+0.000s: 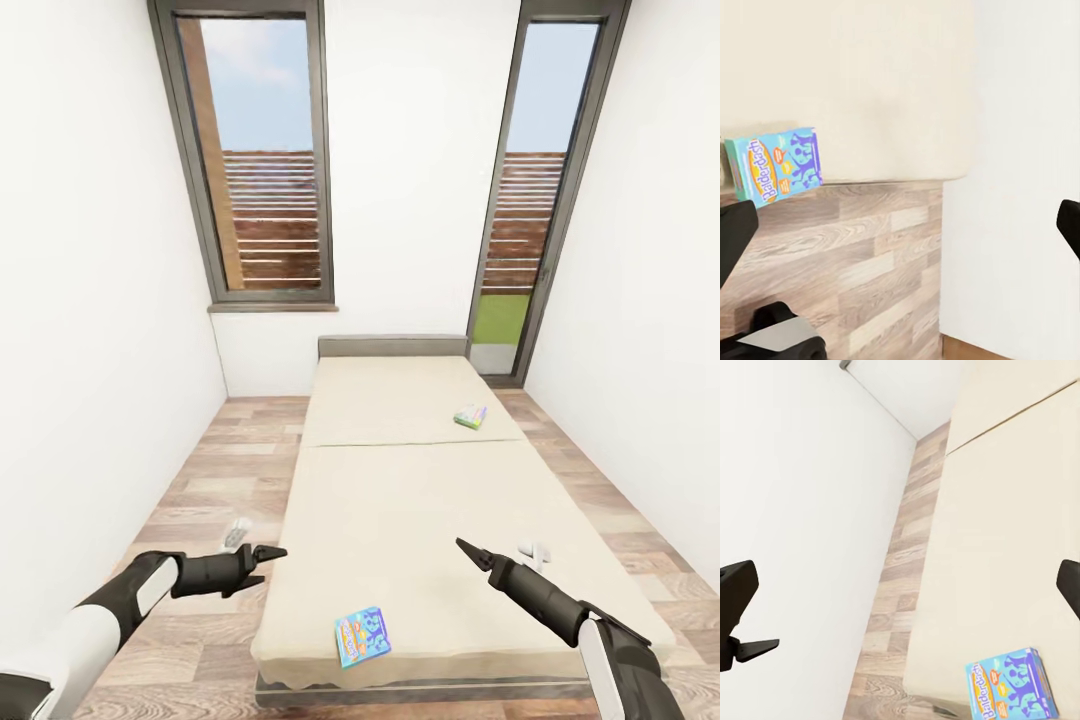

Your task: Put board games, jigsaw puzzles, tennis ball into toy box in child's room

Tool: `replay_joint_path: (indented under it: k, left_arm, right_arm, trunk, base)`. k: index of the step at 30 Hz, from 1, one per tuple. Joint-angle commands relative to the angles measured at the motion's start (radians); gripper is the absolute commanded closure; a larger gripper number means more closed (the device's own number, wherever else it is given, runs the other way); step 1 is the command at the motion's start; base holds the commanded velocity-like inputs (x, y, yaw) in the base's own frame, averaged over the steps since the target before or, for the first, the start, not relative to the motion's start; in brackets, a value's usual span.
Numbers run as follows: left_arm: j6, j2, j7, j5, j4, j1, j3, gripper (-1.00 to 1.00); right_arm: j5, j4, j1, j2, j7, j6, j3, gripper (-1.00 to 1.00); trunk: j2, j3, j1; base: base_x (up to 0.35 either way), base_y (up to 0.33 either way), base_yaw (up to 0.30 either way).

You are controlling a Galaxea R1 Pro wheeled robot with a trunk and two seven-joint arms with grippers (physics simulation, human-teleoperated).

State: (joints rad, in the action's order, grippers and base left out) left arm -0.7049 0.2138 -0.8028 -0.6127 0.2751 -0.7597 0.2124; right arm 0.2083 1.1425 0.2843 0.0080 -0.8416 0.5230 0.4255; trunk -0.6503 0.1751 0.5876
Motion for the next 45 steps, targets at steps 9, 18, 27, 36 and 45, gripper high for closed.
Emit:
replay_joint_path:
  k: [9,18,27,36,45]
  left_arm:
    - [-0.014,0.031,-0.004,-0.008,0.001,-0.003,0.001,-1.00]
    - [-0.016,0.040,-0.004,-0.009,0.001,-0.003,-0.001,-1.00]
    - [-0.016,0.042,-0.004,-0.009,0.002,-0.003,-0.001,-1.00]
    - [-0.016,0.043,-0.004,-0.009,0.002,-0.003,-0.001,-1.00]
    - [-0.021,0.049,-0.005,-0.009,0.001,-0.003,-0.001,-1.00]
  right_arm:
    - [0.005,0.000,0.001,0.001,-0.002,0.009,0.004,-1.00]
    - [0.011,0.000,0.001,0.000,0.000,0.010,0.004,-1.00]
    - [0.019,0.001,0.001,0.001,0.003,0.016,0.005,-1.00]
    - [0.021,0.000,0.001,0.002,0.002,0.017,0.008,-1.00]
    - [0.020,0.000,0.001,0.003,0.003,0.017,0.016,-1.00]
  trunk:
    - [-0.065,0.030,0.035]
    - [-0.128,0.058,0.069]
    - [-0.191,0.086,0.104]
    - [-0.254,0.115,0.138]
    - [-0.317,0.143,0.173]
  base:
    - [-0.133,0.000,0.000]
    - [-0.032,0.000,0.000]
    - [-0.003,0.000,0.000]
    - [-0.010,0.002,0.000]
    - [-0.158,0.108,0.000]
